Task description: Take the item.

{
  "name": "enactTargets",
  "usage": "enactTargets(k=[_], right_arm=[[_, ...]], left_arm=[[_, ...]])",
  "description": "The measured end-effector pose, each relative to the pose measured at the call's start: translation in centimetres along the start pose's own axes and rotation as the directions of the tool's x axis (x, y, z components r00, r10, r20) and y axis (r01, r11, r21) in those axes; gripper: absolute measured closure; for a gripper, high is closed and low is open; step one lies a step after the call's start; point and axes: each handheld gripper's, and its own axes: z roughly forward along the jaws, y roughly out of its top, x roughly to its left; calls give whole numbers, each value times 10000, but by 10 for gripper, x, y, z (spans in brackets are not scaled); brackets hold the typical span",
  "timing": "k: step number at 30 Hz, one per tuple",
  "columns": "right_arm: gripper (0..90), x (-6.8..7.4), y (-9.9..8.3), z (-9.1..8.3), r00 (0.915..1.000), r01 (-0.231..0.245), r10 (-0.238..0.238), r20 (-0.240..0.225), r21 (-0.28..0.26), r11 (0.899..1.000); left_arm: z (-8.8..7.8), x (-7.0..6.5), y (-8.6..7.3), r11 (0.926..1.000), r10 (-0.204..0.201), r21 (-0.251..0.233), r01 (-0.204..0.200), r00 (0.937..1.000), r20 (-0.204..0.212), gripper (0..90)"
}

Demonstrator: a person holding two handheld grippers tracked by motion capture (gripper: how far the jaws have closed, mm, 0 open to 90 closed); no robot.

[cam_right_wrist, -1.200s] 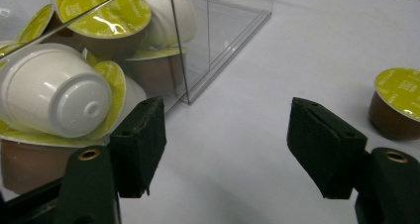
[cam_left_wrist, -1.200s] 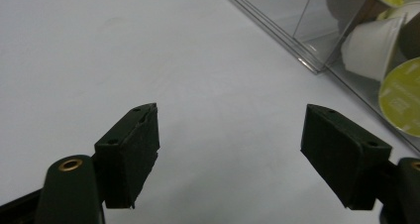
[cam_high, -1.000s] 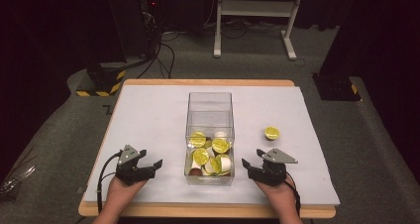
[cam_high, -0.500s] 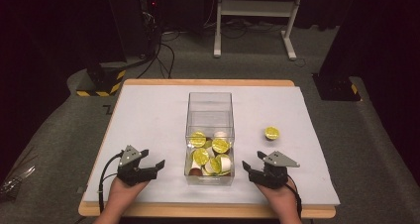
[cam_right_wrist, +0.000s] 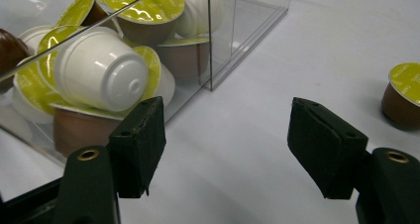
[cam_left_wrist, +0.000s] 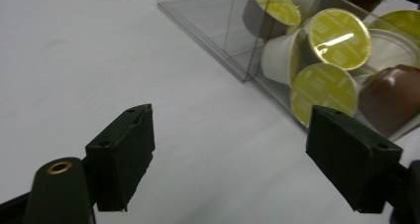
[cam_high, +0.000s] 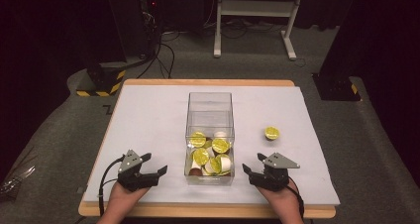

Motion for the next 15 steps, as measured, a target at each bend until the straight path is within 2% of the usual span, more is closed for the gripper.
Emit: enactTargets(k=[4, 8, 11, 15], right_arm=[[304, 5, -3, -6, 9999, -60, 59, -127, -63, 10000], [296, 10, -6, -10, 9995, -22, 21, -323, -52, 10000], [286, 14, -7, -10, 9988, -31, 28, -492, -70, 10000], [272, 18, -9, -10, 9978, 35, -39, -666, -60, 10000]], left_arm=[[-1, -8, -1, 9998, 173, 6, -173, 9995, 256, 173], [0, -15, -5, 9999, 73, 126, -80, 9986, 516, 158], [3, -20, -6, 9995, 194, 241, -211, 9976, 661, 149], [6, -26, -7, 9994, 320, 137, -333, 9958, 858, 145]])
